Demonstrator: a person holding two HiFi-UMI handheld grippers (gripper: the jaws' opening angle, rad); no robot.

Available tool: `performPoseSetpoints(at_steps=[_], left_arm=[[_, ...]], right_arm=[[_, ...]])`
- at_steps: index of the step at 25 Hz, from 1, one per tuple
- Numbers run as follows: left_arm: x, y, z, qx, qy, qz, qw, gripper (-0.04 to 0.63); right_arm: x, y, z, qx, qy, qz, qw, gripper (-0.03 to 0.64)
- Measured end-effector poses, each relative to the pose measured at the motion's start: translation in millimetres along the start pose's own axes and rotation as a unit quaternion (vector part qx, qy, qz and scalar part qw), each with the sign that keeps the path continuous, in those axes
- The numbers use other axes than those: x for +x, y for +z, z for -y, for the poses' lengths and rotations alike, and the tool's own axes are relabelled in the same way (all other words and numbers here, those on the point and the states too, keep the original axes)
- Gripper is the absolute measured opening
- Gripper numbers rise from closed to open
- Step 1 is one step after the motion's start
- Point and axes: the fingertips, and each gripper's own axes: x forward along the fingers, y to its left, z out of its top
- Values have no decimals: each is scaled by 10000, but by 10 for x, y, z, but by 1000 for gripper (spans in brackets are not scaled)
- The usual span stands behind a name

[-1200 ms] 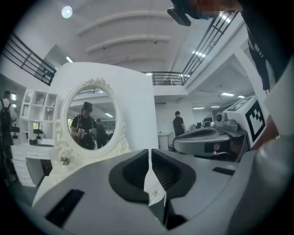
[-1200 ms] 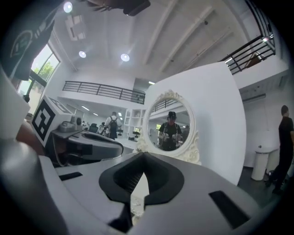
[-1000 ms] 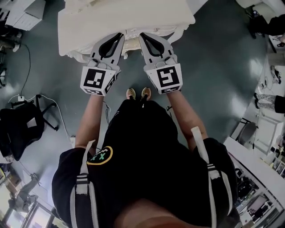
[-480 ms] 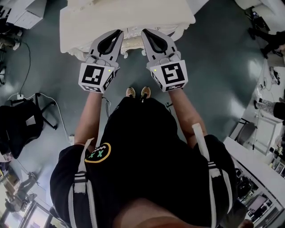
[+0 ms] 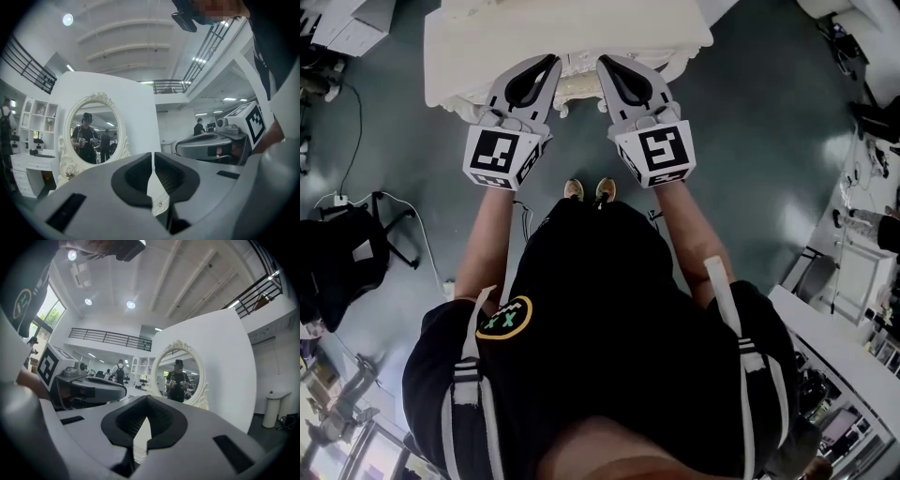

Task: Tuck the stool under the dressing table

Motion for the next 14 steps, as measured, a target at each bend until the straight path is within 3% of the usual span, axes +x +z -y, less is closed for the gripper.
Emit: performPoseSetpoints(at_steps=[14], left_arm=[[99,-6,-104,18,1,0,10000,34]], right_arm=[[129,0,84,-25,4,5,10000,20]])
